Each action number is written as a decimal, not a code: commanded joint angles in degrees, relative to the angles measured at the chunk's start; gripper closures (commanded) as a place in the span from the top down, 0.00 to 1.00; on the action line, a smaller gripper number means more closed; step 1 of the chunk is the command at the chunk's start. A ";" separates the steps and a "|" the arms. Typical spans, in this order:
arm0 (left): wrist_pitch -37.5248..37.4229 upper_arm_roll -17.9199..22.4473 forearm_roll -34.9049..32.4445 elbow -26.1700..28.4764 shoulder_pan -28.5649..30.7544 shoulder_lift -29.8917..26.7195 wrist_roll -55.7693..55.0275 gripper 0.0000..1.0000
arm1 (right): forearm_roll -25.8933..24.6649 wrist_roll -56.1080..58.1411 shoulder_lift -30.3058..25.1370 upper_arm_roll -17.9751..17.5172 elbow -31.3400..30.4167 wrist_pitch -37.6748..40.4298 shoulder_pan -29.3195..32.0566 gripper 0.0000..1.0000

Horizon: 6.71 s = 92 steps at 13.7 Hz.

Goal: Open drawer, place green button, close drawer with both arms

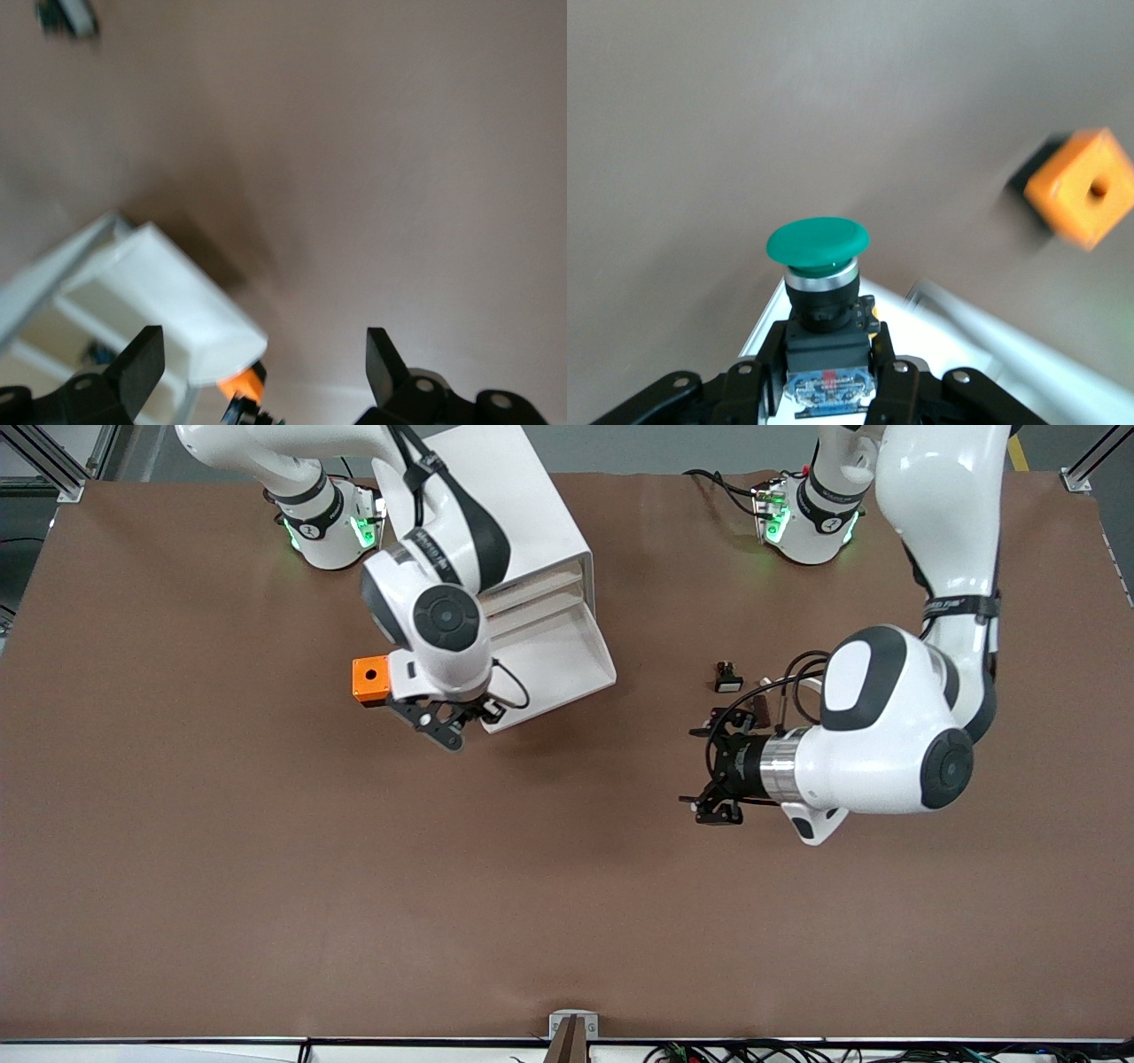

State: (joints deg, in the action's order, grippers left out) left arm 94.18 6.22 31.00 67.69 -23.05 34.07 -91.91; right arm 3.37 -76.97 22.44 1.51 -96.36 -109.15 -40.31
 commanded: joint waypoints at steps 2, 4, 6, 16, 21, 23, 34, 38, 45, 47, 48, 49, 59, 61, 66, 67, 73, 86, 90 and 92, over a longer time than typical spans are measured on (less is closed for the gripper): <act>-0.23 -0.15 -8.49 2.00 -0.24 -4.09 13.90 1.00 | 4.98 -13.09 -0.29 0.69 -0.67 -3.95 -4.67 0.12; -0.31 -0.06 -10.42 2.18 -0.15 -5.32 22.44 1.00 | 5.07 -17.50 0.24 0.69 -1.02 -5.54 -6.09 0.12; -0.40 -0.06 -14.02 2.88 -0.15 -6.20 29.04 1.00 | 5.07 -21.02 0.24 0.69 -2.86 -7.64 -7.06 0.12; -0.76 -0.33 -22.30 5.51 -0.67 -7.96 50.50 1.00 | 9.11 -21.30 1.99 0.60 -9.11 -15.39 -7.41 0.17; 4.42 -1.73 -23.52 8.15 -2.34 -7.70 54.73 1.00 | 9.29 -21.30 2.26 0.60 -9.11 -16.00 -8.38 0.21; 4.61 -1.82 -26.41 9.55 -5.06 -7.79 54.73 1.00 | 9.29 -21.21 2.87 0.60 -8.94 -16.09 -8.64 0.24; 21.39 -7.44 -26.34 19.58 -6.04 -6.65 58.42 1.00 | 9.11 -21.21 1.30 1.04 -3.95 -4.45 -9.00 1.00; 29.46 -8.32 -26.34 18.79 -7.18 0.28 58.25 1.00 | 8.58 -18.67 0.68 1.13 10.72 19.63 -2.95 1.00; 31.41 -9.29 -22.83 19.23 -13.50 6.18 50.10 1.00 | 6.31 14.51 -12.05 1.22 12.42 33.29 14.27 1.00; 31.41 -9.38 -22.65 19.58 -15.78 7.15 48.58 1.00 | 2.71 26.01 -14.60 1.22 11.55 34.09 18.05 1.00; 31.41 -9.38 -22.30 19.49 -16.49 7.76 48.23 1.00 | 2.35 32.60 -15.49 1.22 10.85 34.01 20.68 1.00; 31.41 -9.38 -21.08 19.49 -17.71 8.03 47.36 1.00 | 2.26 39.63 -15.84 1.22 10.49 33.92 23.93 1.00; 28.52 -11.57 -13.70 20.54 -26.78 7.86 33.11 1.00 | -2.48 73.54 -24.45 1.22 -5.23 16.17 37.32 1.00; 28.25 -13.41 -12.90 21.43 -26.69 7.77 32.94 1.00 | -3.02 73.62 -24.99 1.22 -5.68 15.73 37.50 1.00; 26.15 -15.36 -12.63 21.60 -26.78 7.42 29.77 1.00 | -2.93 76.17 -29.64 1.13 -11.92 10.81 38.20 1.00; 25.71 -15.27 -12.72 20.99 -26.34 7.16 29.42 1.00 | -2.93 76.87 -29.65 1.13 -11.49 10.80 38.29 1.00; 24.65 -12.46 -16.39 15.98 -11.77 0.40 30.65 1.00 | -2.40 80.85 -28.95 2.89 -2.98 14.66 37.85 1.00; 4.63 -12.54 -28.98 13.43 16.27 -20.78 61.29 1.00 | -2.93 76.53 -27.80 2.89 2.75 18.08 37.67 1.00; -2.14 -12.63 -28.80 14.48 20.94 -26.05 71.67 1.00 | -3.10 76.26 -27.80 2.98 3.28 22.05 37.85 1.00; -3.39 -12.54 -28.80 15.97 21.38 -28.69 72.31 1.00 | -3.11 76.26 -27.80 2.98 3.54 22.05 38.02 1.00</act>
State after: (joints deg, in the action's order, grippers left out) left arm 91.64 -5.70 2.95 80.52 -2.20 9.01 -21.04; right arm 1.08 0.20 -5.98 4.82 -94.63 -88.36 -2.85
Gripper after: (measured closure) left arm 0.000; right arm 0.000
